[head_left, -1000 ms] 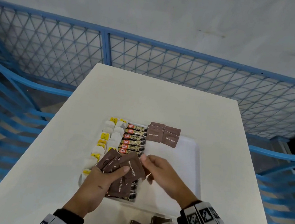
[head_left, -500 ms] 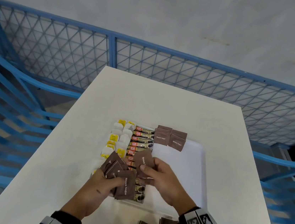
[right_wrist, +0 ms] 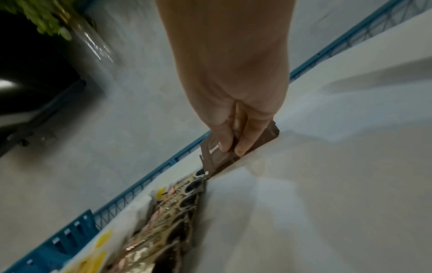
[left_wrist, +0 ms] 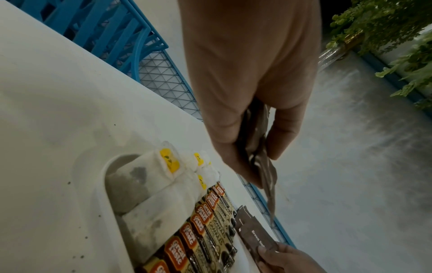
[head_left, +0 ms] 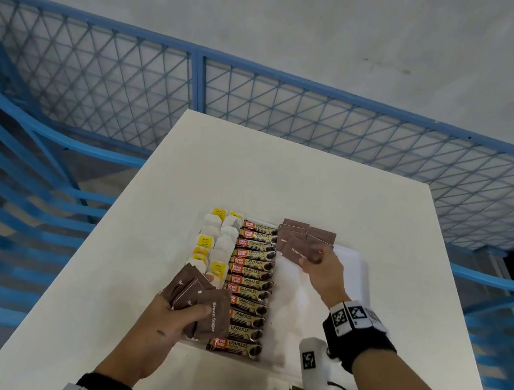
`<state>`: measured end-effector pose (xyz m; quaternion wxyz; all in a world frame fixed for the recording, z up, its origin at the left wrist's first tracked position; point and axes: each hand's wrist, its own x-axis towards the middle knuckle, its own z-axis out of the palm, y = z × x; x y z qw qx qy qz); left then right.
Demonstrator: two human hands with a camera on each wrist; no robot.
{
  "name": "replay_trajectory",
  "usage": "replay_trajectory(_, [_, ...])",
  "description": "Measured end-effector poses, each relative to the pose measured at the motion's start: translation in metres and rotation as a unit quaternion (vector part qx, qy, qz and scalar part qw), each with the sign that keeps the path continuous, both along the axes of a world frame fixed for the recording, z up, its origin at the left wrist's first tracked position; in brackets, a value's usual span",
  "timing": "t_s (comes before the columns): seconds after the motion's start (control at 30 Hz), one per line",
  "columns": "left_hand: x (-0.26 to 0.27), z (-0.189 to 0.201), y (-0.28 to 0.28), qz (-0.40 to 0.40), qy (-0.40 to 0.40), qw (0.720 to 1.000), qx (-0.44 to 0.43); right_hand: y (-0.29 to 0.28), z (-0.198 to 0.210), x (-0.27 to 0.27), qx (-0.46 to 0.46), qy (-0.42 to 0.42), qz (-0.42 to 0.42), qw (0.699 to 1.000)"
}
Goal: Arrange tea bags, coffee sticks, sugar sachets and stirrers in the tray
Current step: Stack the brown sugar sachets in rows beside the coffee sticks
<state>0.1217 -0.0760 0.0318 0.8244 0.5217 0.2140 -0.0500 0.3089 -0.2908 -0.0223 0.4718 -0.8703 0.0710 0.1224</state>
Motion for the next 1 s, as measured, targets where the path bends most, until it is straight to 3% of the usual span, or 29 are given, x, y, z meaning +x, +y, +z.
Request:
replay_trajectory(0.4, [0.006, -0.003, 0.004, -0.001, -0.007, 1.000, -0.005, 0.012, -0.006, 0.019, -0.047, -0.030, 0.041, 0.998])
replay_trajectory(0.8, [0.005, 0.005, -0.004, 0.023, -0.005, 1.000, -0.003, 0.016, -0.005, 0.005, -0.039, -0.082, 0.020, 0.996])
replay_trajectory(1.0, [0.001, 0.005, -0.011, 0.021, 0.003, 1.000, 0.019, 0.024, 0.018, -0.039, -0.003, -0.069, 0.127, 0.990])
